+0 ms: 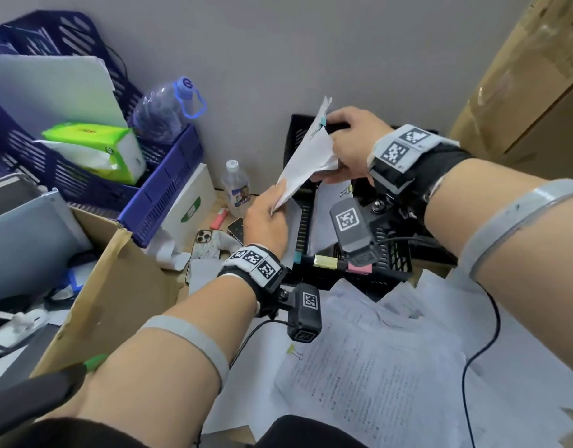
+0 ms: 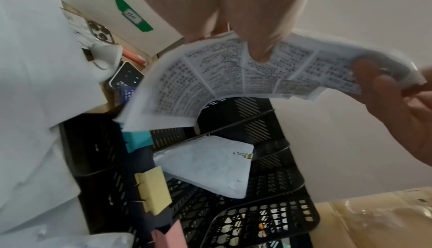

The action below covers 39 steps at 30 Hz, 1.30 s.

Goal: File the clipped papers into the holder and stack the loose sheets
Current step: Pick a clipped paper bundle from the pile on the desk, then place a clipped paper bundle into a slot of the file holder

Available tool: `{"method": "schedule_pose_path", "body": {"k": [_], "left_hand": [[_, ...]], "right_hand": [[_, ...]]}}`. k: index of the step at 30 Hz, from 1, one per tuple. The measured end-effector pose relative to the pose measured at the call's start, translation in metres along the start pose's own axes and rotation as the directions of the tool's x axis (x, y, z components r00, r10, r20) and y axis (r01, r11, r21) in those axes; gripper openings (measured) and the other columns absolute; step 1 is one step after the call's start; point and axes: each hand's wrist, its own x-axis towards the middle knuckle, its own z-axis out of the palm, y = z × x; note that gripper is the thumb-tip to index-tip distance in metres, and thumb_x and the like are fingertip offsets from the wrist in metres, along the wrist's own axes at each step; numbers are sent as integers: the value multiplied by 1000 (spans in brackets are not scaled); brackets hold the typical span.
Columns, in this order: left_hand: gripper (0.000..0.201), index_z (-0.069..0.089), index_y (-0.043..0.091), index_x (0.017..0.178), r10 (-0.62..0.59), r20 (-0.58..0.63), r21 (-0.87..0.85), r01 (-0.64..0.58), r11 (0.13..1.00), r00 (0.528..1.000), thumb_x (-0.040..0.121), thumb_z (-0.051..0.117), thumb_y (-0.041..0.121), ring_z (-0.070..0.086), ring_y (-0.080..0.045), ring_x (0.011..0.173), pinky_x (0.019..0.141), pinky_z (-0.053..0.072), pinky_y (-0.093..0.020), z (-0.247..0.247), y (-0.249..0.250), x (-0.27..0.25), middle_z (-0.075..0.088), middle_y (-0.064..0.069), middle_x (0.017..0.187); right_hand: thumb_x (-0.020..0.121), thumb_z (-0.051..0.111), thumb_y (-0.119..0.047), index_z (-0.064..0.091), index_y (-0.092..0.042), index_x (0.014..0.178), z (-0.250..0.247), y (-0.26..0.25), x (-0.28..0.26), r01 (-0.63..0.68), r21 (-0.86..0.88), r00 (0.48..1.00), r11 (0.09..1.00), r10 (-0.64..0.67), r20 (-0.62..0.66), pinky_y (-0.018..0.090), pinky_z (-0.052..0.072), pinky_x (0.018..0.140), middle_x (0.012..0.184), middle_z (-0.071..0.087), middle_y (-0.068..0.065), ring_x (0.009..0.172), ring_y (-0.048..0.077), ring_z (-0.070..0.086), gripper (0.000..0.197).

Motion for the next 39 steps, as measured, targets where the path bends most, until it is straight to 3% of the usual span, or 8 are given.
{"method": "schedule_pose_path", "body": {"k": [3, 9, 13, 18, 25, 29, 32, 39], "left_hand": [[61, 40, 22, 152, -105, 75, 88, 98, 991, 992, 97, 45, -2, 47, -2, 113, 82, 26, 11, 5, -14, 6, 52, 11, 126], [61, 23, 23, 158, -274, 228, 235, 220, 947, 934, 103, 49, 25, 39, -23, 144, 118, 30, -32, 8, -33, 7, 37, -5, 158], [58, 30, 26, 155, -337, 288, 166, 300, 939, 896, 101, 52, 27, 52, -21, 127, 112, 43, -48, 5, -36, 4, 52, 5, 137], [69, 44, 34, 147, -410, 316, 178, 371, 912, 856, 80, 58, 47, 59, -23, 122, 105, 49, -48, 4, -56, 1, 60, -4, 134], [16, 65, 11, 111, -523, 332, 196, 485, 852, 785, 98, 56, 13, 67, -18, 78, 63, 52, -24, -8, -77, -38, 67, -12, 101], [7, 64, 16, 95, -671, 410, 304, 601, 739, 618, 97, 58, 14, 65, -20, 76, 67, 48, -31, -18, -111, -77, 67, -11, 98], [19, 67, 14, 110, -738, 438, 409, 618, 672, 513, 94, 61, 22, 65, -26, 83, 71, 51, -35, -26, -138, -106, 68, -12, 99], [27, 63, 21, 116, -746, 468, 495, 558, 666, 474, 89, 68, 19, 67, -29, 93, 86, 58, -32, -31, -167, -148, 66, -11, 114]], "right_hand": [[84, 43, 10, 56, -28, 120, -1, 17, 15, 92, -102, 993, 991, -98, -62, 46, 61, 57, 113, 66, 9, 78, 32, 71, 55], [80, 42, 0, 41, -44, 137, -3, 28, 23, 256, -529, 943, 809, -330, -50, 33, 58, 80, 112, 60, -2, 93, 19, 61, 71], [85, 42, 0, 54, -37, 130, 5, 42, 27, 267, -622, 940, 736, -342, 0, 30, 55, 82, 116, 61, 1, 95, 24, 63, 59], [92, 52, -12, 57, -24, 130, 19, 76, 27, 247, -455, 966, 855, -182, 181, 31, 54, 92, 123, 64, -2, 101, 15, 68, 41], [91, 53, -14, 59, -23, 118, 28, 133, -8, -20, -311, 981, 950, 78, 176, 37, 61, 77, 100, 72, 3, 79, 20, 75, 30], [93, 52, -16, 64, -20, 100, 35, 196, -42, -277, -296, 924, 914, 338, 178, 28, 53, 64, 101, 70, 9, 73, 21, 70, 15], [92, 53, -20, 65, -14, 103, 38, 241, -72, -407, -308, 876, 860, 463, 138, 31, 53, 69, 105, 69, 13, 76, 20, 68, 17], [93, 59, -24, 65, -9, 118, 53, 293, -132, -516, -381, 826, 767, 563, 14, 41, 49, 98, 110, 59, 5, 104, 23, 57, 30]]}}
